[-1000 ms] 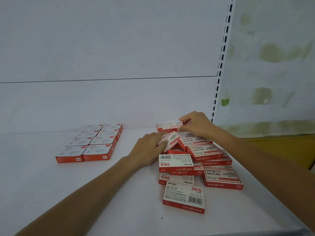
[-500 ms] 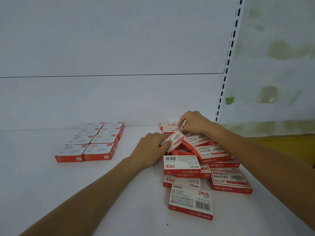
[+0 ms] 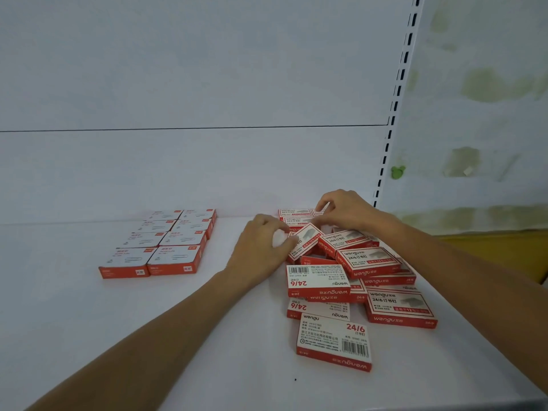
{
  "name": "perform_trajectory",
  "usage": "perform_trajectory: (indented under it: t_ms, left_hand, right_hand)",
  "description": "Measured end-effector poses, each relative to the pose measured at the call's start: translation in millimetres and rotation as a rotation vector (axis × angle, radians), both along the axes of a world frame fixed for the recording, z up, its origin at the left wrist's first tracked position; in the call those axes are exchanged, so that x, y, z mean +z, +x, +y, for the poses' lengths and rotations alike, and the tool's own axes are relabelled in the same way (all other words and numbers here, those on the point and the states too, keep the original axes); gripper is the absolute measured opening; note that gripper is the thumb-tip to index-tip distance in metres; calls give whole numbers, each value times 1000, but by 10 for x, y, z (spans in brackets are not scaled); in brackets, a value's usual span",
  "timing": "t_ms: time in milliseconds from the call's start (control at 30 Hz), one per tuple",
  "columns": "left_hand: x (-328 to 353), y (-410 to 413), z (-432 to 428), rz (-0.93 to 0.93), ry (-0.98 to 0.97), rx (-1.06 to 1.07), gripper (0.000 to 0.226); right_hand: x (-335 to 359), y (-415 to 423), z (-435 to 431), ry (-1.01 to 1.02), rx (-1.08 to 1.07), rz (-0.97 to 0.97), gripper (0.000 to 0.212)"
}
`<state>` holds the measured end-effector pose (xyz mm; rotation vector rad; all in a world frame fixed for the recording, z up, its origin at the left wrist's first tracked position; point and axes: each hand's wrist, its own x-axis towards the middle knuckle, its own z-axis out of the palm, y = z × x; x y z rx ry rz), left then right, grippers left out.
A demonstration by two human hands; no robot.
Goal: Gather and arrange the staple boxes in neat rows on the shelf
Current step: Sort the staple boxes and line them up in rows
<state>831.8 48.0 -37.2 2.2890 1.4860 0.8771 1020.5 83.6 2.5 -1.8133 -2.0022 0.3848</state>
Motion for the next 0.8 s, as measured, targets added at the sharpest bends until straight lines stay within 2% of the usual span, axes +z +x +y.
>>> perform_trajectory:
  t_ms: [167,333,433,533,667,800]
  left_hand:
    - [36,-25,-38,48,-8,7,48]
    - [9,-56,-46,-85,-67,17,35]
    - [-6,-68,-65,-195,-120,-20,28]
    - [25,-62,-80,-226,-98,-30,18]
    - [52,-51,-50,-360,-56,27,21]
    - [39,-71,-28,-541,-105,49,18]
  right_hand:
    - [106,0,-163,47,91,85,33]
    - [160,-63,-369,-118,222,51,32]
    - [177,-72,-423,-150,238,69,36]
    - [188,-88,-442,-166,239,75,40]
    - [167,-117,-473,-132,227,95,49]
    - [147,-180,-529,34,221,28,51]
